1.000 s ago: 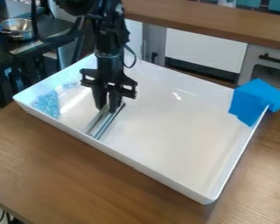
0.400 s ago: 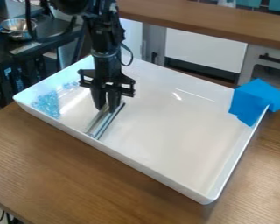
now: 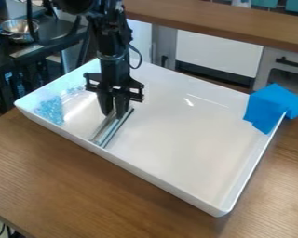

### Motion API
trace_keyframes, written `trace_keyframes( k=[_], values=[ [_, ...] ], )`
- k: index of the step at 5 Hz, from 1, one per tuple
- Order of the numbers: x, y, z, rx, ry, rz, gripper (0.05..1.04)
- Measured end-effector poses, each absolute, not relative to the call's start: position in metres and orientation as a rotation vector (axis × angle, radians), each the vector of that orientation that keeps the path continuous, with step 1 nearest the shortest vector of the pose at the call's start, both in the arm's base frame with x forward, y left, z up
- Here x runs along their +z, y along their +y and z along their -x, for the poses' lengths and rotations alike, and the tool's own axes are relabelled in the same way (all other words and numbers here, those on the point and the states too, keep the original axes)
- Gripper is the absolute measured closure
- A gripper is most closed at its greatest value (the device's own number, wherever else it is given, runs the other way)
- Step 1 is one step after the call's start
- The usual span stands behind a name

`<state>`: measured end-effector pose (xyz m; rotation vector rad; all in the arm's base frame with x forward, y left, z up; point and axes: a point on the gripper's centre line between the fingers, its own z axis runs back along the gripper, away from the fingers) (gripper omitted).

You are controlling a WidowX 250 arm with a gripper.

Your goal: Sweep into pile

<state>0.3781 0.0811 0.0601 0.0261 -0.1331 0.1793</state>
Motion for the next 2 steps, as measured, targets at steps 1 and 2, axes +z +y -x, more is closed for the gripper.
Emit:
trace_keyframes(
  k=[1,2],
  values=[
    [0.0713,0.0718,-0.3912,0.153,-0.156,-0.014,0.771],
    [0.0715,0.0655,-0.3954,0.139,-0.161,-0.026,0.771]
  ],
)
